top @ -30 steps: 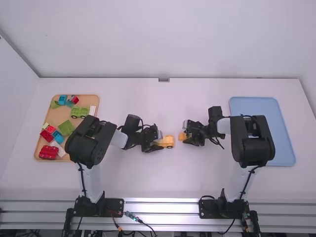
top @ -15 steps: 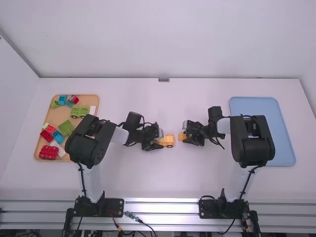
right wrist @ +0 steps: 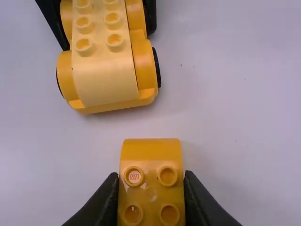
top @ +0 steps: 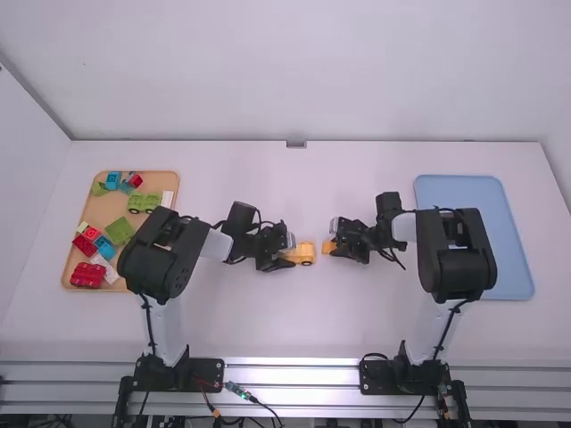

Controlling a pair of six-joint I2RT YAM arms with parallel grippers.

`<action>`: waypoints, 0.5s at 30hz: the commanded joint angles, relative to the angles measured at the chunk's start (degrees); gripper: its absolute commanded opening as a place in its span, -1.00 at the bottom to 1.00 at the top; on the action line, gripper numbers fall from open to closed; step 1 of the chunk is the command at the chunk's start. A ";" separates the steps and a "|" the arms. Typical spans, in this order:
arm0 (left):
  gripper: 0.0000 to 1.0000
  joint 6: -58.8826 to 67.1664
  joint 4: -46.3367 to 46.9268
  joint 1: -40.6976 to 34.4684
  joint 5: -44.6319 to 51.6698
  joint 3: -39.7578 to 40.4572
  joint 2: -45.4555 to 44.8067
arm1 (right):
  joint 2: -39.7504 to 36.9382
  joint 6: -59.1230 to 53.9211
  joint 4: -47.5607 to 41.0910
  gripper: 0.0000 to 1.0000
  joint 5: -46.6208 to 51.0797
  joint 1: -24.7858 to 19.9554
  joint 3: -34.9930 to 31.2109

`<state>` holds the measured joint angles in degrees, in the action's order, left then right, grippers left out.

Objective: Assemble lego blocks to make yellow taxi

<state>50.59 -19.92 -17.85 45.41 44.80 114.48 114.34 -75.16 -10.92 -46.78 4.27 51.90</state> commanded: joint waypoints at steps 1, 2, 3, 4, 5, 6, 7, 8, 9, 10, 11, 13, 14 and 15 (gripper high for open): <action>0.06 0.02 1.26 -0.15 -1.30 -0.33 0.68 | 0.65 -0.02 -0.28 -0.62 -0.37 -0.17 0.96; 0.06 0.00 1.26 -0.11 -1.32 -0.33 0.68 | 0.62 0.44 -0.66 -0.63 -0.81 -0.22 1.46; 0.06 0.04 1.31 -0.20 -1.30 -0.35 0.68 | 0.60 0.33 -1.20 -0.64 -1.18 -0.22 1.84; 0.06 0.09 1.24 -0.20 -1.34 -0.43 0.68 | 0.51 -0.11 -2.60 -0.65 -2.08 -0.22 2.69; 0.05 0.02 1.20 -0.20 -1.34 -0.43 0.68 | 0.38 -0.59 -3.67 -0.65 -2.75 -0.22 3.30; 0.05 0.02 1.26 -0.15 -1.34 -0.43 0.68 | 0.21 -1.73 -5.38 -0.67 -3.43 -0.22 4.07; 0.08 0.02 1.29 -0.11 -1.34 -0.43 0.68 | 0.01 -3.69 -8.07 -0.71 -4.31 -0.20 5.27; 0.04 0.04 1.31 -0.17 -1.30 -0.43 0.68 | -0.12 -5.03 -10.19 -0.73 -4.85 -0.20 6.19; 0.04 0.07 1.33 -0.20 -1.32 -0.41 0.68 | -0.19 -6.23 -11.93 -0.74 -5.29 -0.22 6.95; 0.03 0.26 1.61 -0.17 -1.34 -0.35 0.68 | -0.34 -7.87 -14.16 -0.77 -5.86 -0.20 7.96; 0.03 0.22 1.81 -0.11 -1.36 -0.26 0.68 | -0.34 -10.16 -17.35 -0.79 -6.21 -0.13 9.51; 0.02 0.26 2.05 -0.17 -1.34 -0.26 0.68 | -0.34 -11.89 -20.57 -0.84 -6.19 -0.09 11.19; 0.02 0.24 2.05 -0.09 -1.36 -0.26 0.68 | -0.34 -12.22 -21.18 -0.85 -6.45 -0.13 11.56; 0.02 0.22 2.09 -0.07 -1.41 -0.26 0.68 | -0.34 -12.35 -21.79 -0.86 -7.37 -0.17 12.07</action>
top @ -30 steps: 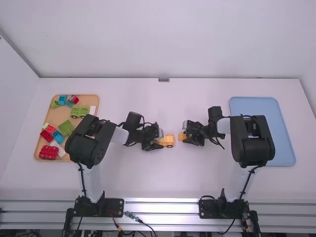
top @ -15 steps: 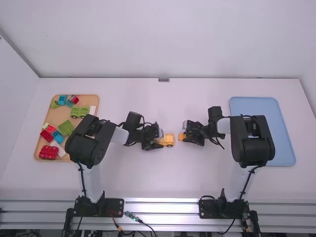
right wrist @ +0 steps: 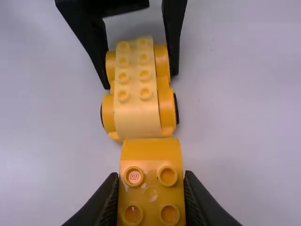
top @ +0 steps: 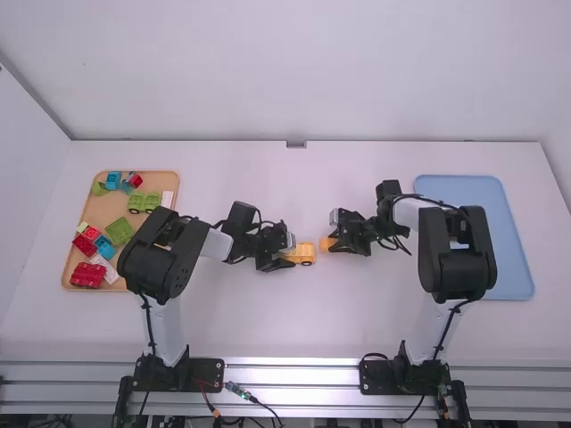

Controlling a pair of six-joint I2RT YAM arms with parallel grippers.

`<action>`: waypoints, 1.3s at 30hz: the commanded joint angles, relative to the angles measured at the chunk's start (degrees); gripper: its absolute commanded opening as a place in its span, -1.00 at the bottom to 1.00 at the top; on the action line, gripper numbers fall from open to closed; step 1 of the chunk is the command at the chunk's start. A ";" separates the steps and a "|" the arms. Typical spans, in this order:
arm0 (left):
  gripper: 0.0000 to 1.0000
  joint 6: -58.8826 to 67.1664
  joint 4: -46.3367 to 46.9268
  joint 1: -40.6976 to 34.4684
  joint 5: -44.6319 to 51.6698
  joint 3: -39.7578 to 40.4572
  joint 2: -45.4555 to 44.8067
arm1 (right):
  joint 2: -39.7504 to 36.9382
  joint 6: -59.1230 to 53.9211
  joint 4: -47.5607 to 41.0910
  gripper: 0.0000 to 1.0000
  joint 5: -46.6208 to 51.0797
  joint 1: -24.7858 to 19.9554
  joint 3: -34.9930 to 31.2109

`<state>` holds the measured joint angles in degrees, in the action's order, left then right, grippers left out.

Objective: Assemble lego blocks to make yellow taxi

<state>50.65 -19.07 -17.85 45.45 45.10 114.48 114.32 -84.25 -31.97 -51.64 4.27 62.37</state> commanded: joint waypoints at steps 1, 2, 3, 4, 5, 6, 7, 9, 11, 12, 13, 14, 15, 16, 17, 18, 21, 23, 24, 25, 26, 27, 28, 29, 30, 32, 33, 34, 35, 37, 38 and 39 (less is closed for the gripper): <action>0.01 0.17 1.26 -0.22 -1.56 -0.57 0.68 | -0.32 -3.37 -1.07 -0.88 -3.48 -0.15 1.84; 0.01 0.15 1.24 -0.20 -1.58 -0.59 0.68 | -0.32 -4.24 -1.22 -0.87 -4.37 -0.15 1.97; 0.01 0.15 1.22 -0.17 -1.56 -0.57 0.68 | -0.32 -4.66 -1.38 -0.87 -4.70 -0.15 2.03; 0.00 0.15 1.24 -0.09 -1.56 -0.57 0.68 | -0.32 -6.12 -2.08 -0.87 -5.90 -0.15 2.23; -0.01 0.13 1.22 -0.22 -1.56 -0.57 0.68 | -0.32 -6.71 -2.21 -0.87 -7.41 -0.07 2.21; -0.02 0.15 1.26 -0.13 -1.50 -0.57 0.68 | -0.32 -6.75 -1.92 -0.86 -8.41 -0.02 2.14; -0.02 0.15 1.26 -0.09 -1.47 -0.57 0.68 | -0.32 -6.73 -1.70 -0.88 -8.66 -0.02 2.10; -0.02 0.15 1.24 -0.15 -1.54 -0.57 0.68 | -0.32 -6.05 -1.11 -0.87 -8.94 0.92 2.01; -0.02 0.17 1.22 -0.15 -1.56 -0.57 0.68 | -0.32 -5.99 -0.61 -0.88 -8.92 2.12 1.95; -0.02 0.15 1.22 -0.22 -1.58 -0.57 0.68 | -0.32 -5.86 -0.44 -0.88 -8.81 2.43 1.88; -0.02 0.15 1.20 -0.22 -1.58 -0.57 0.68 | -0.32 -4.94 0.26 -0.88 -8.81 3.04 1.79; -0.02 0.15 1.22 -0.04 -1.60 -0.57 0.68 | -0.32 -1.84 2.34 -0.90 -8.76 4.24 1.79; -0.02 0.15 1.22 -0.15 -1.58 -0.57 0.68 | -0.32 1.07 3.89 -0.91 -8.33 5.09 1.79; -0.03 0.15 1.20 -0.24 -1.58 -0.57 0.68 | -0.32 2.40 4.72 -0.91 -8.00 5.53 1.81; -0.03 0.15 1.07 -0.09 -1.89 -0.57 0.68 | -0.32 5.14 6.60 -0.92 -6.88 6.51 1.75; -0.04 0.11 1.02 -0.04 -2.48 -0.57 0.68 | -0.32 6.27 7.61 -0.93 -6.38 7.06 1.68; -0.07 -0.02 1.09 -0.15 -4.66 -0.57 0.68 | -0.32 6.49 8.02 -0.93 -6.27 8.26 1.57; -0.09 0.11 1.26 -0.22 -5.01 -0.57 0.68 | -0.32 6.29 7.52 -0.94 -6.67 9.01 1.57; -0.09 0.11 1.22 -0.22 -5.06 -0.57 0.68 | -0.32 6.45 7.52 -0.94 -6.54 9.33 1.60; -0.09 0.13 1.24 -0.11 -5.08 -0.57 0.68 | -0.32 6.62 7.54 -0.94 -6.36 9.46 1.60; -0.09 0.11 1.22 -0.04 -5.19 -0.57 0.68 | -0.32 7.13 7.58 -0.94 -6.14 9.73 1.57; -0.09 0.11 1.20 -0.24 -5.78 -0.57 0.68 | -0.32 7.98 7.78 -0.94 -5.64 10.19 1.57; -0.10 0.11 1.20 -0.15 -6.11 -0.57 0.68 | -0.32 7.87 7.76 -0.95 -5.22 10.51 1.53; -0.10 0.11 1.22 -0.09 -6.09 -0.57 0.68 | -0.32 7.69 7.74 -0.95 -5.05 10.67 1.49; -0.09 0.13 1.20 -0.04 -6.02 -0.57 0.68 | -0.32 7.72 7.82 -0.95 -4.94 10.88 1.40; -0.10 0.13 1.20 -0.26 -5.93 -0.57 0.68 | -0.32 8.22 9.33 -0.97 -4.42 11.58 0.72; -0.10 0.13 1.22 -0.26 -5.91 -0.57 0.68 | -0.32 9.09 10.56 -0.97 -4.13 11.74 0.24; -0.10 0.13 1.20 -0.26 -5.93 -0.57 0.68 | -0.32 9.88 11.56 -0.98 -3.98 11.87 -0.07; -0.10 0.15 1.20 -0.07 -5.93 -0.57 0.68 | -0.32 12.44 14.38 -0.98 -3.76 12.00 -1.07; -0.10 0.13 1.22 -0.17 -5.93 -0.57 0.68 | -0.32 15.41 19.15 -0.98 -3.65 12.13 -3.15; -0.11 0.15 1.18 -0.26 -5.98 -0.57 0.68 | -0.32 16.22 20.85 -0.98 -3.67 12.11 -4.02; -0.11 0.15 1.20 -0.24 -6.00 -0.57 0.68 | -0.32 16.52 21.27 -0.98 -3.69 12.07 -4.26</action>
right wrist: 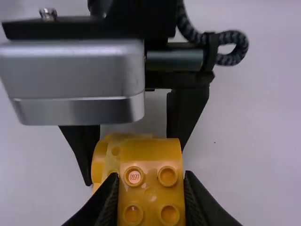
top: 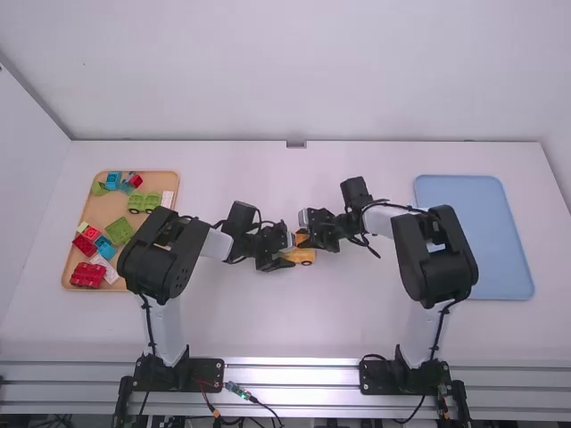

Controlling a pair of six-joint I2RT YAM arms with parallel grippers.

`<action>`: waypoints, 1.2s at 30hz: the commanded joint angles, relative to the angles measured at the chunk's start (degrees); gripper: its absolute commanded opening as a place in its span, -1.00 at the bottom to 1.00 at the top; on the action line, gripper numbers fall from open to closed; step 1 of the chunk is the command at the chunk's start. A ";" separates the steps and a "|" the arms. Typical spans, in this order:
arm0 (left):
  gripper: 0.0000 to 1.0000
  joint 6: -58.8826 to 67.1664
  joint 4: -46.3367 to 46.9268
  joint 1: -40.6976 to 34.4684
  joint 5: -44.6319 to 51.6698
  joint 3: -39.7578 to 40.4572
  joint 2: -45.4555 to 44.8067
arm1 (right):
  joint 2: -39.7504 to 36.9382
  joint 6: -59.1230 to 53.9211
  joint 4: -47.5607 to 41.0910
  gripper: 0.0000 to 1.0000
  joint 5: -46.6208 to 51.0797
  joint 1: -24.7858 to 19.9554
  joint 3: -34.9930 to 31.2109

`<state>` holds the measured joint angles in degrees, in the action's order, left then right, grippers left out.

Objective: Assemble lego blocks to make yellow taxi

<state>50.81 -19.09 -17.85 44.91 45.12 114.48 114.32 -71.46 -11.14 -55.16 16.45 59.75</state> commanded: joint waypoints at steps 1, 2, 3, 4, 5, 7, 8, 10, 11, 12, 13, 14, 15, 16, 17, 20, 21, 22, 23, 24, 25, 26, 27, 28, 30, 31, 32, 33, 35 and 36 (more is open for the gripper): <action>-0.11 -0.02 1.24 0.00 -5.36 -0.59 0.68 | -0.32 4.26 1.44 -0.97 -0.15 -0.46 -2.25; -0.11 -0.04 1.22 0.11 -5.39 -0.59 0.68 | -0.32 4.24 1.86 -0.97 -0.15 -0.63 -2.58; -0.11 -0.04 1.22 0.17 -5.41 -0.59 0.68 | -0.32 4.20 1.81 -0.98 -0.50 -0.76 -2.86; -0.11 0.00 1.22 0.15 -5.43 -0.59 0.68 | -0.32 4.24 1.68 -0.98 -0.50 -0.74 -2.89; -0.11 0.00 1.22 0.15 -5.36 -0.59 0.68 | -0.32 4.76 1.55 -0.97 -0.33 -0.66 -2.89; -0.11 0.00 1.24 0.15 -5.43 -0.59 0.68 | -0.32 5.73 1.73 -0.98 0.15 -0.74 -2.86; -0.11 0.00 1.24 0.15 -5.43 -0.59 0.68 | -0.32 5.77 1.73 -0.98 0.15 -0.76 -2.86; -0.11 -0.02 1.15 0.17 -5.39 -0.59 0.68 | -0.32 5.73 1.51 -0.98 -0.20 -0.74 -2.78; -0.12 -0.07 0.98 0.15 -5.41 -0.59 0.68 | -0.32 5.66 1.53 -0.98 -0.35 -0.72 -2.78; -0.12 -0.22 0.78 0.15 -5.43 -0.59 0.68 | -0.32 5.64 1.51 -0.99 -0.28 -0.70 -2.80; -0.12 -0.31 0.65 0.15 -5.43 -0.59 0.68 | -0.32 5.73 1.51 -0.99 -0.33 -0.66 -2.80; -0.11 -0.42 0.50 0.15 -5.41 -0.59 0.68 | -0.32 5.75 1.46 -0.99 -0.57 -0.59 -2.80; -0.11 -0.37 0.35 0.15 -5.39 -0.59 0.68 | -0.32 5.66 1.51 -0.99 -0.57 -0.59 -2.80; -0.11 -0.35 0.32 0.15 -5.41 -0.59 0.68 | -0.32 5.68 1.62 -1.00 -0.50 -0.68 -2.78; -0.12 -0.42 0.35 0.15 -5.43 -0.57 0.68 | -0.32 5.68 1.73 -1.00 -0.61 -0.76 -2.75; -0.12 -0.39 0.43 0.15 -5.41 -0.59 0.68 | -0.32 5.64 1.60 -1.00 -1.92 -0.90 -2.43; -0.13 -0.44 0.48 0.15 -5.36 -0.59 0.68 | -0.32 5.40 1.44 -1.00 -3.17 -1.46 -2.29; -0.12 -0.37 0.63 0.15 -5.39 -0.59 0.68 | -0.32 5.11 1.51 -1.00 -3.72 -1.79 -2.27; -0.12 -0.39 0.67 0.15 -5.41 -0.59 0.68 | -0.32 4.57 1.46 -1.00 -4.52 -2.10 -2.29; -0.12 -0.39 0.83 0.15 -5.36 -0.59 0.68 | -0.32 3.61 1.22 -1.00 -5.46 -2.56 -2.29; -0.12 -0.42 0.89 0.15 -5.43 -0.59 0.68 | -0.34 2.99 0.94 -1.00 -6.43 -2.95 -2.29; -0.12 -0.39 1.00 0.15 -5.47 -0.59 0.68 | -0.56 1.84 -0.02 -1.00 -7.30 -3.37 -2.29; -0.12 -0.39 1.09 0.15 -5.47 -0.59 0.68 | -0.82 0.79 -1.07 -1.00 -7.72 -3.69 -2.29; -0.12 -0.39 1.13 0.15 -5.50 -0.59 0.68 | -1.10 0.07 -1.77 -1.00 -7.87 -3.89 -2.29; -0.12 -0.37 1.22 0.15 -5.54 -0.59 0.68 | -2.07 -1.03 -3.50 -1.00 -7.74 -4.13 -2.34; -0.12 -0.31 1.22 0.15 -5.54 -0.59 0.68 | -2.50 -0.79 -4.00 -1.00 -7.56 -4.13 -2.34; -0.13 0.04 1.29 0.15 -5.56 -0.59 0.68 | -2.94 -0.81 -4.50 -1.00 -7.30 -3.93 -2.34; -0.13 0.02 1.26 0.15 -5.54 -0.59 0.68 | -3.03 -0.81 -4.59 -1.00 -6.95 -3.82 -2.34; -0.13 -0.02 1.22 0.17 -5.54 -0.59 0.68 | -3.11 -0.76 -4.31 -1.00 -5.90 -2.86 -2.34; -0.13 0.00 1.26 0.15 -5.56 -0.59 0.68 | -3.11 -0.79 -4.35 -1.00 -5.42 -2.27 -2.34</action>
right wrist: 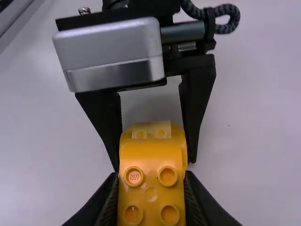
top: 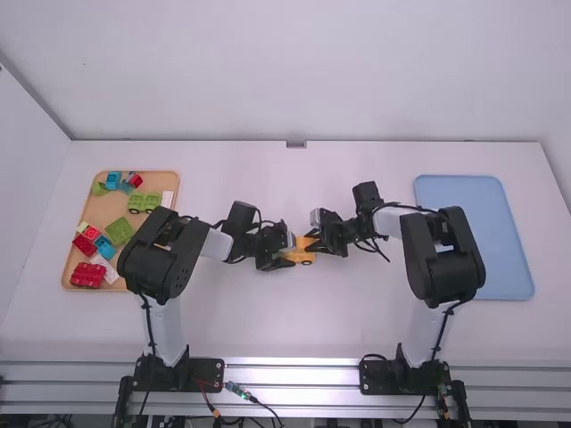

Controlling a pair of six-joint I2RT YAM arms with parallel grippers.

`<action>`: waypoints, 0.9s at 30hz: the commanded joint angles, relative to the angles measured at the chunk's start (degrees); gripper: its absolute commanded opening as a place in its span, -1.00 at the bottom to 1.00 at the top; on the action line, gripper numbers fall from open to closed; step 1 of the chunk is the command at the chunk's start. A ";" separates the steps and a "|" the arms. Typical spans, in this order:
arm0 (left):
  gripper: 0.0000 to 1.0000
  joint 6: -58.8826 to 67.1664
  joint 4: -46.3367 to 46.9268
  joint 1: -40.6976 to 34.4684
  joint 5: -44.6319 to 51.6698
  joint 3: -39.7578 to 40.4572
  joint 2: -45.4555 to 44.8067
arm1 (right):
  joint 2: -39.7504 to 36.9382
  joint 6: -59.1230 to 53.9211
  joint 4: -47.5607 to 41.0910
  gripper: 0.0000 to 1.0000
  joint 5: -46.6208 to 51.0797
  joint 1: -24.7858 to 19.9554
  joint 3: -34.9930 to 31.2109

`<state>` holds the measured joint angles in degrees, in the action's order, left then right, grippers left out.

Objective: Assemble lego blocks to make yellow taxi

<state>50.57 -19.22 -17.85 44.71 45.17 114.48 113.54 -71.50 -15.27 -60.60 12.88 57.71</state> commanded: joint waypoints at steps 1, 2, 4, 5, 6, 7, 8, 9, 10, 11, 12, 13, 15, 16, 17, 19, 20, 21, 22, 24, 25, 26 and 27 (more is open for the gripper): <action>-0.13 0.24 1.40 0.15 -5.36 -0.63 0.68 | -2.33 -0.70 -0.20 -1.00 0.35 1.55 -0.31; -0.13 0.22 1.44 0.15 -5.36 -0.63 0.68 | -2.31 -0.74 -0.11 -1.00 1.14 2.05 -0.31; -0.13 0.22 1.57 0.15 -5.25 -0.63 0.68 | -2.31 -0.74 0.02 -1.00 2.99 3.69 -0.31; -0.13 0.22 1.55 0.15 -5.23 -0.63 0.68 | -2.31 -0.74 0.00 -1.00 3.10 3.80 -0.31; -0.13 0.20 1.55 0.17 -5.19 -0.63 0.68 | -2.31 -0.72 0.02 -1.00 4.13 4.50 -0.31; -0.13 0.24 1.48 0.15 -5.23 -0.63 0.68 | -2.31 -0.48 0.00 -1.00 5.05 4.85 -0.31; -0.13 0.15 1.42 0.17 -5.17 -0.63 0.68 | -2.31 -0.15 0.28 -1.00 5.40 4.83 -0.31; -0.13 0.00 1.37 0.17 -5.17 -0.63 0.68 | -2.31 0.44 0.55 -1.00 5.42 4.68 -0.31; -0.13 0.02 1.40 0.15 -5.21 -0.63 0.68 | -2.31 0.85 0.85 -1.00 5.40 4.68 -0.33; -0.13 0.02 1.37 0.15 -5.21 -0.63 0.68 | -2.31 1.44 1.60 -1.00 5.42 4.72 -0.46; -0.13 0.07 1.44 0.15 -5.17 -0.63 0.68 | -2.31 2.34 2.95 -1.00 5.55 4.74 -0.79; -0.13 0.00 1.46 0.15 -5.19 -0.63 0.68 | -2.31 3.17 4.44 -1.00 5.66 4.76 -1.22; -0.14 -0.20 1.46 0.15 -5.19 -0.63 0.68 | -2.31 4.48 6.60 -1.00 5.92 4.74 -2.19; -0.14 -0.17 1.48 0.15 -5.21 -0.63 0.68 | -2.31 4.57 7.72 -1.00 6.36 4.74 -2.78; -0.14 -0.17 1.44 0.17 -5.19 -0.63 0.68 | -2.31 5.31 8.79 -1.00 6.58 4.76 -3.39; -0.14 -0.17 1.37 0.15 -5.21 -0.63 0.68 | -2.31 5.73 9.53 -1.00 6.67 4.85 -3.87; -0.14 -0.17 1.35 0.15 -5.25 -0.63 0.68 | -2.31 5.70 9.46 -1.00 6.67 4.83 -3.91; -0.14 -0.13 1.37 0.15 -5.39 -0.59 0.68 | -2.31 5.75 9.53 -1.00 6.69 4.74 -4.04; -0.14 -0.15 1.37 0.15 -5.39 -0.59 0.68 | -2.31 5.73 9.57 -1.00 6.69 4.74 -4.09; -0.14 -0.15 1.61 0.15 -5.34 -0.43 0.68 | -2.31 5.55 9.46 -1.00 6.99 4.74 -4.11; -0.14 -0.17 1.61 0.15 -5.34 -0.39 0.68 | -2.31 5.81 9.51 -1.00 7.43 4.76 -4.11; -0.14 -0.17 1.61 0.17 -5.32 -0.33 0.68 | -2.31 5.77 9.33 -1.00 8.15 4.87 -4.11; -0.14 -0.17 1.66 0.17 -5.32 -0.30 0.68 | -2.31 5.73 9.27 -1.00 8.26 4.85 -4.11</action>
<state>50.39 -18.98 -17.85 44.34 45.41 114.48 112.27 -66.15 -5.39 -54.39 17.74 54.57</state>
